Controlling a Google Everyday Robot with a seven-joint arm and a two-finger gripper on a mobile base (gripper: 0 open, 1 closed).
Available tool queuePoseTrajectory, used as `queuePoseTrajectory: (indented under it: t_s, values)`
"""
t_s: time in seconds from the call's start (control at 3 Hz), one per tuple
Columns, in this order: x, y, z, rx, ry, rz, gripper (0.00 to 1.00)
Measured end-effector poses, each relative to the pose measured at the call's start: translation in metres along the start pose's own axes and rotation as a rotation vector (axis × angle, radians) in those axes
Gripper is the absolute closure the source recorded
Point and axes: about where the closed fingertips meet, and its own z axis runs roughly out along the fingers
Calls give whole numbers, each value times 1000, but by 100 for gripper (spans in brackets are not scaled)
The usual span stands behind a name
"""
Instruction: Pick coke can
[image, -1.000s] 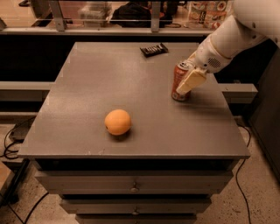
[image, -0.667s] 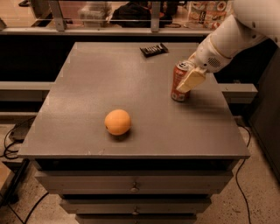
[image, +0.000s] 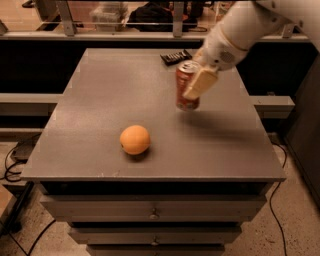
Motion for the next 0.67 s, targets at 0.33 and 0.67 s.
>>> queuePoseTrajectory:
  t_s: [0.33, 0.67]
  values:
    - [-101, 32, -28, -36, -23, -208, 100]
    - [-95, 29, -23, -36, -23, -194, 100]
